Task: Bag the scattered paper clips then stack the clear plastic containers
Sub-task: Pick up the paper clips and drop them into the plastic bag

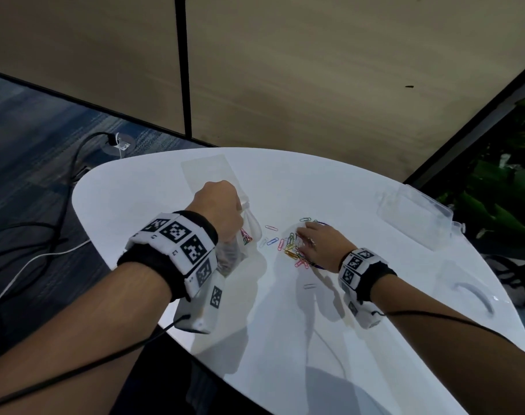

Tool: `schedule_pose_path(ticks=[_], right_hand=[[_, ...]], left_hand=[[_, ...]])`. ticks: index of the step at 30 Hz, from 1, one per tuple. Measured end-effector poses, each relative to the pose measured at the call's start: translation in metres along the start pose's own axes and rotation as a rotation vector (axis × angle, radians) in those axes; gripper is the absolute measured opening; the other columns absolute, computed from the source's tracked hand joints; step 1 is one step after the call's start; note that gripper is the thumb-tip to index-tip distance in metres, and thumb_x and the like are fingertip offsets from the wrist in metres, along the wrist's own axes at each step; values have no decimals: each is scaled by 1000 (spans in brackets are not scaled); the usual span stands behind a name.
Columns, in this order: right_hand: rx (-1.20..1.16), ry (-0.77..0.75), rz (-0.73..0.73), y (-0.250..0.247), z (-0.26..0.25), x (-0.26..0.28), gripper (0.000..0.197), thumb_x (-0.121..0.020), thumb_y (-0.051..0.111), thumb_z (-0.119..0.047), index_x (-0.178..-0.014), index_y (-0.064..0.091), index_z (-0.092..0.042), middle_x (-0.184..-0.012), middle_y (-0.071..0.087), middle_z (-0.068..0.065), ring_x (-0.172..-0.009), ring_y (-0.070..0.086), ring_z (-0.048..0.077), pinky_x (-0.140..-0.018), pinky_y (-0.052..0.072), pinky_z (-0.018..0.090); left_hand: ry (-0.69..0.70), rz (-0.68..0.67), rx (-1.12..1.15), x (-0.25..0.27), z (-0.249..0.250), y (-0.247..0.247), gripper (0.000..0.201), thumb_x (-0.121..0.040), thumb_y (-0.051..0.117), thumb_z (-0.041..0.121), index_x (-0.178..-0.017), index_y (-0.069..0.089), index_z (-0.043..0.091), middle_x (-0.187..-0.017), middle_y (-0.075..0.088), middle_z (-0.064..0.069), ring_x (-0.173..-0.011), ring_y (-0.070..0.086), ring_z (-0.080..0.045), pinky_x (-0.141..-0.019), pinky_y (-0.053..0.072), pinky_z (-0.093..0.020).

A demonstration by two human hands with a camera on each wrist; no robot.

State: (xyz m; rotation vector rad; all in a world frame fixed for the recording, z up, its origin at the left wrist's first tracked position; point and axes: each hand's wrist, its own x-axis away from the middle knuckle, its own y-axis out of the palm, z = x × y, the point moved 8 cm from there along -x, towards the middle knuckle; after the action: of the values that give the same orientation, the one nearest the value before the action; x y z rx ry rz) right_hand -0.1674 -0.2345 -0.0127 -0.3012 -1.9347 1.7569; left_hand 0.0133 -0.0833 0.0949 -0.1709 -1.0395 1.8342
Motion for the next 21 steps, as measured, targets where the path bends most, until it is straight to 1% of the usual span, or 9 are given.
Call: schedule_pose_path(ticks=[3, 7, 9, 11, 12, 13, 15, 18, 21], right_hand=[[-47, 124, 9, -4, 7, 1, 24, -92, 49, -14, -102, 71, -12, -100, 66, 10, -95, 63, 29, -79, 50, 33], [-249, 331, 96, -16, 26, 8, 17, -86, 63, -12, -93, 78, -13, -93, 75, 6, -91, 67, 25, -83, 54, 30], [-515, 513, 164, -19, 47, 16, 11, -81, 74, -13, -90, 79, -11, -89, 76, 6, -86, 70, 20, -83, 54, 25], [-1008, 664, 221, -21, 56, 24, 10, -77, 79, -6, -87, 77, -5, -90, 76, 14, -79, 73, 23, -86, 58, 32], [-1254, 681, 242, -26, 51, 25, 11, -77, 78, -2, -88, 76, -1, -94, 74, 21, -77, 73, 25, -84, 59, 35], [-1452, 658, 252, -34, 43, 24, 13, -79, 76, 1, -91, 73, 4, -96, 73, 24, -76, 72, 26, -81, 60, 34], [-1701, 571, 207, -53, 16, 20, 21, -83, 72, 2, -102, 68, 11, -95, 71, 23, -77, 72, 23, -72, 61, 26], [-1853, 467, 93, -70, -33, 15, 26, -85, 70, 1, -107, 66, 13, -92, 72, 19, -82, 72, 21, -71, 58, 21], [-1828, 447, 50, -66, -71, 11, 21, -85, 68, 6, -104, 67, 14, -93, 71, 22, -83, 72, 25, -74, 60, 25]], left_hand=[[5, -16, -15, 1, 5, 5, 22, -93, 58, 5, -108, 73, 1, -99, 74, -18, -93, 73, -34, -85, 62, -41], [14, -23, -57, 2, 11, 10, 20, -94, 57, 7, -105, 74, 3, -99, 73, -16, -91, 73, -32, -86, 62, -39], [14, -27, -72, 2, 13, 12, 19, -94, 57, 7, -103, 74, 3, -98, 74, -16, -90, 74, -32, -85, 62, -39], [10, -35, -71, 1, 15, 14, 19, -93, 57, 7, -102, 74, 3, -97, 74, -16, -89, 74, -32, -84, 62, -39], [10, -37, -71, 0, 15, 14, 19, -93, 57, 7, -101, 74, 3, -96, 74, -16, -89, 74, -32, -83, 62, -39], [14, -33, -74, 1, 16, 14, 18, -93, 58, 7, -98, 75, 4, -94, 75, -15, -87, 74, -31, -82, 62, -38], [17, -23, -80, 1, 18, 13, 18, -91, 58, 7, -91, 76, 4, -90, 75, -13, -84, 73, -29, -78, 62, -36], [7, -21, -48, 2, 19, 14, 18, -88, 56, 2, -82, 73, -1, -86, 75, -15, -81, 74, -31, -78, 63, -40], [-1, 15, -22, 5, 19, 11, 18, -87, 56, 2, -74, 68, 0, -85, 74, -18, -81, 74, -34, -80, 63, -42]])
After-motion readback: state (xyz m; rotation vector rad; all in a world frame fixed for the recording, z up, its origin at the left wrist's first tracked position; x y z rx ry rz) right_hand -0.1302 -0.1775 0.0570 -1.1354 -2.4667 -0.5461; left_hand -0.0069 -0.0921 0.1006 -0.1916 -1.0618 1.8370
